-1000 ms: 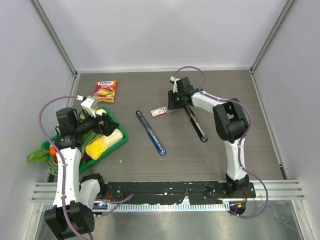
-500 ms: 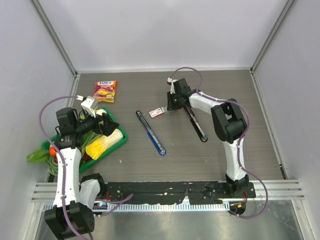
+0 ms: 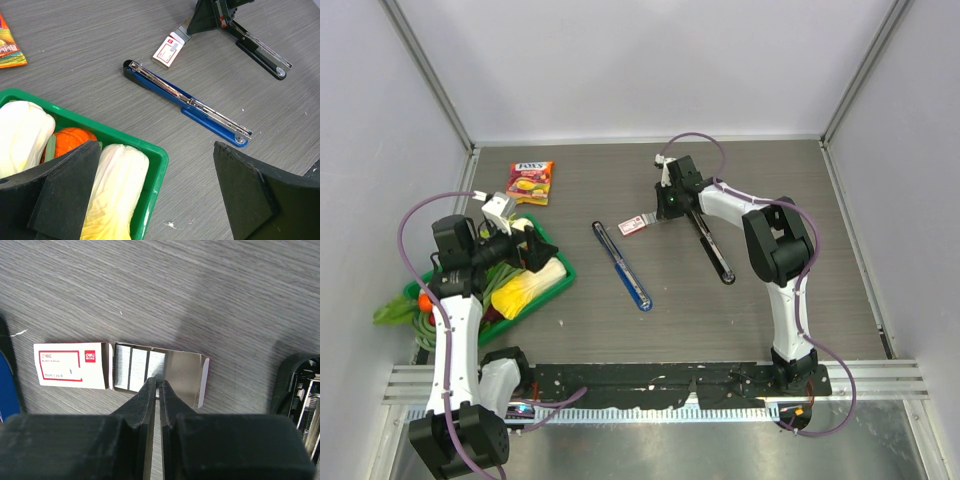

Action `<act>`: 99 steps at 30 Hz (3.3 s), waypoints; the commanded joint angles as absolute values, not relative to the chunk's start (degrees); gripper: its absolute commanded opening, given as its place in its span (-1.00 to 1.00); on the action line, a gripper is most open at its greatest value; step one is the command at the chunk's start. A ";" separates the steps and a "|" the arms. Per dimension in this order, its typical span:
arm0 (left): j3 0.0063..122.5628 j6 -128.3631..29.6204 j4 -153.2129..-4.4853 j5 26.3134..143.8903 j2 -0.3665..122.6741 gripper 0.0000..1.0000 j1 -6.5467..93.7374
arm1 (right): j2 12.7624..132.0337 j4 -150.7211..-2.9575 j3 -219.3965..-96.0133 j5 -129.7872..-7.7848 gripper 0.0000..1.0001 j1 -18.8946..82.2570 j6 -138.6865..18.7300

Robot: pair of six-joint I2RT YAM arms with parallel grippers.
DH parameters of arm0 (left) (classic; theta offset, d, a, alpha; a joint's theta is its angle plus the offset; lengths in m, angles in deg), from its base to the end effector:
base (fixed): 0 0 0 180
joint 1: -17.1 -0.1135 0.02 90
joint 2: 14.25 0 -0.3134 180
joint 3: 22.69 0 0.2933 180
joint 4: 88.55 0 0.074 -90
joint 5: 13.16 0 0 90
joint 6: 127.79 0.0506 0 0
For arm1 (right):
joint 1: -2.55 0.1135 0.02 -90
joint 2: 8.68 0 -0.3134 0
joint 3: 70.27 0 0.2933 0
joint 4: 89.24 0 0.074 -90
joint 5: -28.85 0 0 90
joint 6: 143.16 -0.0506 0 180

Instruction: Load the staples into the stapler

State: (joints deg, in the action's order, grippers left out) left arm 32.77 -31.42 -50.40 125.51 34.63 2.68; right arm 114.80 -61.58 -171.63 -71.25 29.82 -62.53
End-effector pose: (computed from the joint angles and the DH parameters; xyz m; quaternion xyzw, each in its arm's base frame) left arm 0.2000 0.0122 0.3270 0.1448 0.8074 -0.2735 0.5023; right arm 0.4800 0.2574 0.1699 -0.1754 0.9193 0.1861 0.2991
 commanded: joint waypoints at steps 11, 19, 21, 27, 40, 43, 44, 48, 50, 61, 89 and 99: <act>32.44 -31.81 -52.84 126.68 34.18 1.00 2.15 | 112.78 -63.29 -171.98 -70.73 -0.35 30.24 -61.78; 32.53 -31.73 -52.93 126.59 34.35 0.99 2.07 | 114.10 -62.23 -172.77 -69.06 -0.31 30.76 -61.16; 32.45 -31.73 -52.93 126.59 34.35 1.00 2.15 | 114.19 -62.06 -172.95 -68.62 -0.31 31.03 -60.99; 32.45 -31.73 -52.93 126.59 34.26 0.99 2.07 | 114.37 -61.70 -173.30 -68.00 -0.30 31.56 -60.63; 32.36 -31.73 -52.93 126.50 34.18 1.00 2.07 | 114.98 -60.65 -173.92 -64.57 -0.30 31.47 -60.37; 32.36 -31.64 -52.93 126.50 34.18 1.00 2.07 | 115.33 -60.12 -174.18 -64.05 -0.31 31.64 -60.19; 32.36 -31.64 -52.93 126.50 34.26 1.00 2.07 | 115.59 -59.95 -174.44 -63.96 -0.30 31.65 -60.02; 32.36 -31.64 -52.93 126.50 34.26 1.00 2.07 | 116.03 -58.98 -175.15 -61.86 -0.31 32.26 -59.14; 32.36 -31.64 -52.84 126.50 34.26 1.00 2.07 | 116.56 -58.10 -175.93 -58.45 -0.30 33.22 -58.01; 32.36 -31.64 -52.93 126.59 34.18 1.00 1.98 | 119.11 -53.71 -179.45 -49.28 -0.30 36.13 -54.92; 32.27 -31.64 -52.93 126.59 34.26 1.00 1.72 | 120.08 -52.30 -181.03 -43.13 -0.30 38.68 -51.85; 32.36 -31.73 -52.93 126.67 34.26 1.00 1.63 | 120.78 -52.56 -181.56 -39.96 -0.29 39.91 -50.44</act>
